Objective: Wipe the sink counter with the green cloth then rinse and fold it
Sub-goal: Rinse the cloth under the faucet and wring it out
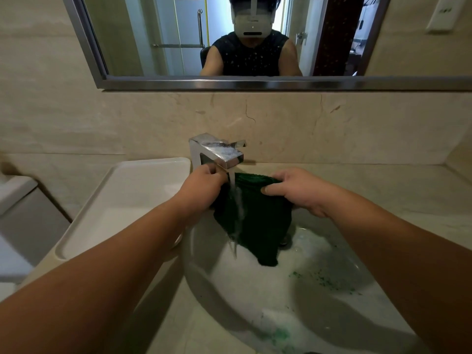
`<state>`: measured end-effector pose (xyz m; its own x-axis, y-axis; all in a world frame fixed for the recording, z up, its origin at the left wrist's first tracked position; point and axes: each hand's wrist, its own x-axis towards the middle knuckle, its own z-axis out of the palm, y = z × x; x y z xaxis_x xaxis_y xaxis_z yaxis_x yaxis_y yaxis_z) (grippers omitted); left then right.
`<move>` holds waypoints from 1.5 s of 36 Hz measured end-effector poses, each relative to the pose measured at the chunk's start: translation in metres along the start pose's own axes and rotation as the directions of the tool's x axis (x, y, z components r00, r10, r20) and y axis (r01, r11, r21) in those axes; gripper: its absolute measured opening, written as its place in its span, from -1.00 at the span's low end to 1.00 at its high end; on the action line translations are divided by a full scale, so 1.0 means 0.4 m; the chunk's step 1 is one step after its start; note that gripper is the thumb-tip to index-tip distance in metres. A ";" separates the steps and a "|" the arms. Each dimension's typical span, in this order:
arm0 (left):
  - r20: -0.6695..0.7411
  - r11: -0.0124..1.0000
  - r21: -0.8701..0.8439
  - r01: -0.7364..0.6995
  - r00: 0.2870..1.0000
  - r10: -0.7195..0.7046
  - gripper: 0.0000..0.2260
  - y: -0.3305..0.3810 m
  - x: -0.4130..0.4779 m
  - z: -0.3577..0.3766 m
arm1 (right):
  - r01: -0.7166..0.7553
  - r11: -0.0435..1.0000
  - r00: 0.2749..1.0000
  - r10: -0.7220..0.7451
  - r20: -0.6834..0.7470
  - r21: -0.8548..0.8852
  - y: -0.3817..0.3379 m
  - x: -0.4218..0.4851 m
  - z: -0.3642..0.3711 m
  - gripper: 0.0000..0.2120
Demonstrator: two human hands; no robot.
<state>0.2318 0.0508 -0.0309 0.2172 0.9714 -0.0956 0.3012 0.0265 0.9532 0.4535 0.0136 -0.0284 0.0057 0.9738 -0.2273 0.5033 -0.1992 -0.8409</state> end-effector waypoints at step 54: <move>0.781 0.959 0.046 0.278 0.589 -0.208 -0.61 -0.002 -0.276 0.188 | -0.075 0.885 0.902 0.257 -0.347 0.460 -0.001 -0.480 -0.199 -0.88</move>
<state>0.2773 -0.0741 -0.0427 0.7900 0.3827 -0.4789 0.3924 0.2845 0.8747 0.5208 -0.1647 0.0547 0.4339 0.8655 -0.2505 0.0475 -0.2996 -0.9529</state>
